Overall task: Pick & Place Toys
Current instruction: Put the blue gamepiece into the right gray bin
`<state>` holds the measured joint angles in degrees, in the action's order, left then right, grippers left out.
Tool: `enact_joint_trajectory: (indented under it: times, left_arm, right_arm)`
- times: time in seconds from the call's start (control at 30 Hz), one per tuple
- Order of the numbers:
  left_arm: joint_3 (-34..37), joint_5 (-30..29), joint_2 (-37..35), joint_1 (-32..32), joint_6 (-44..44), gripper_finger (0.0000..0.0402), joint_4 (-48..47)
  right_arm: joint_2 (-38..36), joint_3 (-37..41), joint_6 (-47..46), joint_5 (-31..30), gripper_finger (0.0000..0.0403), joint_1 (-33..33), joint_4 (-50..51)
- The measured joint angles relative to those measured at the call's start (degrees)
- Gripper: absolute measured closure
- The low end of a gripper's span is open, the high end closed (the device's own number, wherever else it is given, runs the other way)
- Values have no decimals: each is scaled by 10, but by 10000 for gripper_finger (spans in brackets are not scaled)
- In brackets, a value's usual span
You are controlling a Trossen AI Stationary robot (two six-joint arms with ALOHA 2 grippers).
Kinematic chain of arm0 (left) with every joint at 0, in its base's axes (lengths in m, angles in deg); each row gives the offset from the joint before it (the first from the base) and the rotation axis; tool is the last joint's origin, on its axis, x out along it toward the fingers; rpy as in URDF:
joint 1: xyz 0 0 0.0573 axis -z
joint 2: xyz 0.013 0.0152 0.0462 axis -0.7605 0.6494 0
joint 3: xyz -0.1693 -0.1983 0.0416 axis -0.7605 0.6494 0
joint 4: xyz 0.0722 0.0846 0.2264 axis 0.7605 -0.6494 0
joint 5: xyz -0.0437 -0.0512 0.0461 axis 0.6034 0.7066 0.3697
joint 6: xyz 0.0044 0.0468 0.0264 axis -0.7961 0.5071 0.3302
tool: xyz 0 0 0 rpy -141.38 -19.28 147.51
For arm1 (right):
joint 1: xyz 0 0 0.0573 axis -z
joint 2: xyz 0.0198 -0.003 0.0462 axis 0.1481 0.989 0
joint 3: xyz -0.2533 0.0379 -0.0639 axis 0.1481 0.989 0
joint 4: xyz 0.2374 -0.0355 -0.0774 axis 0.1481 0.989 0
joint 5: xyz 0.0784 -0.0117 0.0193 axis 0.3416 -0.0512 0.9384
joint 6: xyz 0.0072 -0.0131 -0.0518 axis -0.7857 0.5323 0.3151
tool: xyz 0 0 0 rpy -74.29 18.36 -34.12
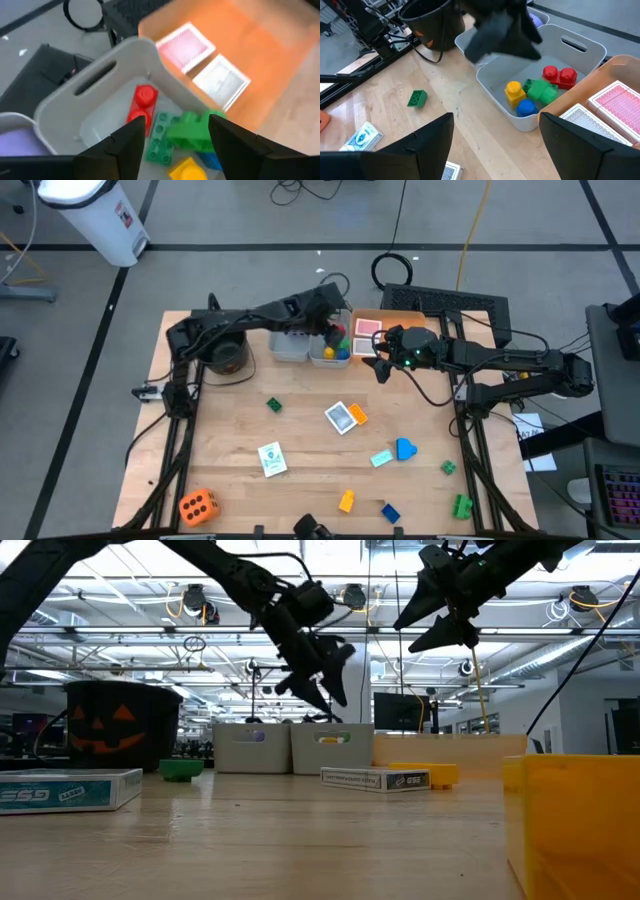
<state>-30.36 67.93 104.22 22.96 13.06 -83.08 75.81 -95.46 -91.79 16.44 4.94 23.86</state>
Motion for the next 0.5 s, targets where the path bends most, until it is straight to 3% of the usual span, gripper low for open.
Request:
enact_joint_trajectory:
  times: [0.27, 0.5]
  left_arm:
    - [0, 44, -74, -5, 2, 167, 5]
    - [0, 99, -192, -10, 44, 167, 6]
  right_arm:
    - [0, 0, 33, 2, 119, 0, -10]
    - [0, 0, 34, 1, 119, 0, -11]
